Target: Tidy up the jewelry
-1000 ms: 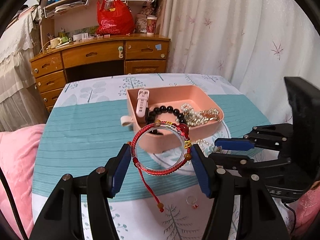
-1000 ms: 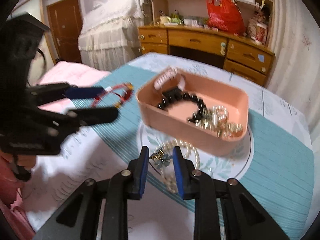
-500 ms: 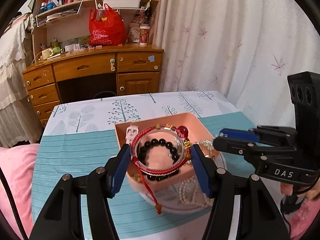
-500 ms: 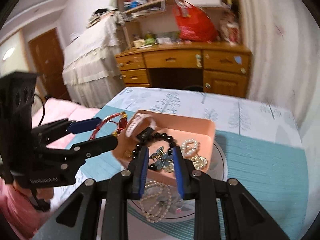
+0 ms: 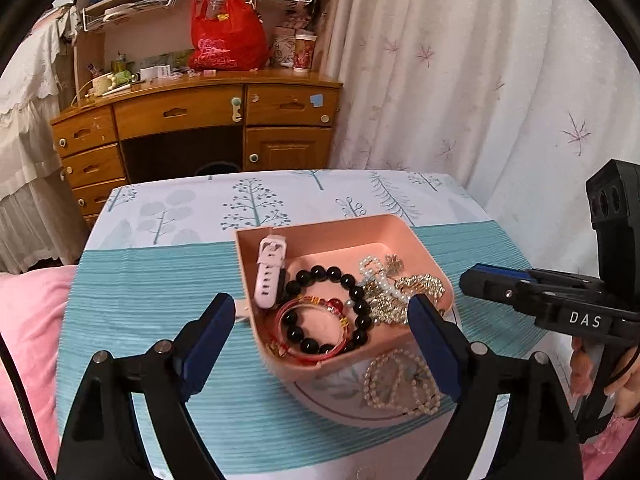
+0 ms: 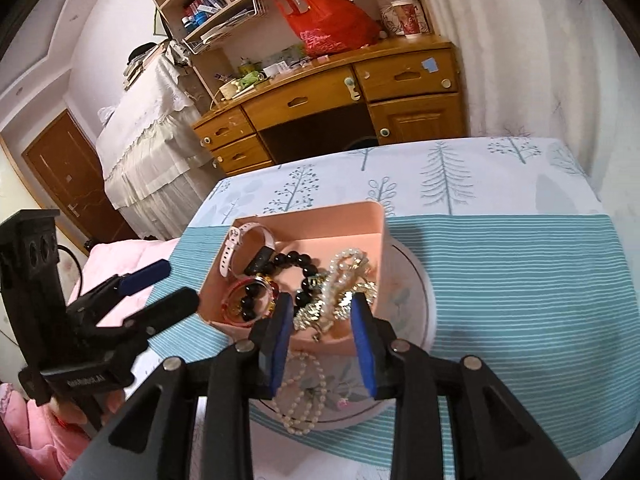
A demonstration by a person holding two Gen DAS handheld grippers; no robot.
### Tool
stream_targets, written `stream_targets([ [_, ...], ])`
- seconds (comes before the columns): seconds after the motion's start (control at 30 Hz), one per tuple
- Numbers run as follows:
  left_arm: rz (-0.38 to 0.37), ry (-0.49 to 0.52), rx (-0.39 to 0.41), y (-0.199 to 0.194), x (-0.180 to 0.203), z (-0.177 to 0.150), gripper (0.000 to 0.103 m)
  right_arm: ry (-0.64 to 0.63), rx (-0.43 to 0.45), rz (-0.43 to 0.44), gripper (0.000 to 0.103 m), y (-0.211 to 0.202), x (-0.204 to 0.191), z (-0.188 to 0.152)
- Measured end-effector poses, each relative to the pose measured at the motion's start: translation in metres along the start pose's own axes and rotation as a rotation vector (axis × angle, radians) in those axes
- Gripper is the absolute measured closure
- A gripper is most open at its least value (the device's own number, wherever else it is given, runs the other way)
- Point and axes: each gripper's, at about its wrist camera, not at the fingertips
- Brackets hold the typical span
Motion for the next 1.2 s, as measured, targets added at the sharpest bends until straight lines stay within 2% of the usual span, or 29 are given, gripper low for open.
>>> stream_targets([
  [0.13,0.000,-0.008,-0.018,-0.010,-0.003,-0.017,0.016,-0.071,-0.024,-0.046,0.073,-0.004,-0.003,-0.013],
  [0.23,-0.011,-0.011,-0.038,-0.018,-0.004,-0.034,0.016,-0.191,-0.054,-0.123,0.073,-0.007,-0.008,-0.028],
  [0.3,-0.016,-0.009,-0.046,-0.025,-0.002,-0.045,0.016,-0.253,-0.065,-0.141,0.073,-0.009,-0.009,-0.036],
  [0.53,-0.044,0.019,-0.074,-0.036,0.011,-0.082,0.016,-0.461,-0.062,-0.119,0.073,-0.012,-0.021,-0.055],
  [0.67,-0.070,0.038,-0.109,-0.033,0.021,-0.097,0.017,-0.530,-0.128,-0.112,0.073,0.005,-0.022,-0.066],
  [0.73,-0.097,0.033,-0.135,-0.029,0.025,-0.102,0.031,-0.553,-0.163,-0.112,0.074,0.013,-0.024,-0.072],
  [0.87,-0.109,0.016,-0.187,-0.020,0.028,-0.112,0.038,-0.570,-0.192,-0.104,0.074,0.021,-0.027,-0.079],
  [0.93,-0.107,0.018,-0.202,-0.017,0.031,-0.115,0.048,-0.579,-0.203,-0.108,0.074,0.022,-0.027,-0.081],
  [1.2,-0.095,0.035,-0.220,-0.010,0.033,-0.114,0.062,-0.489,-0.219,-0.091,0.083,0.033,-0.019,-0.075],
])
Point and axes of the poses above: each gripper's, at about its wrist camera, not at the fingertips, and y roughly the way its jaws point, x to its right, z to its top, and after that the axes turned 6 degrees about z, right-handed
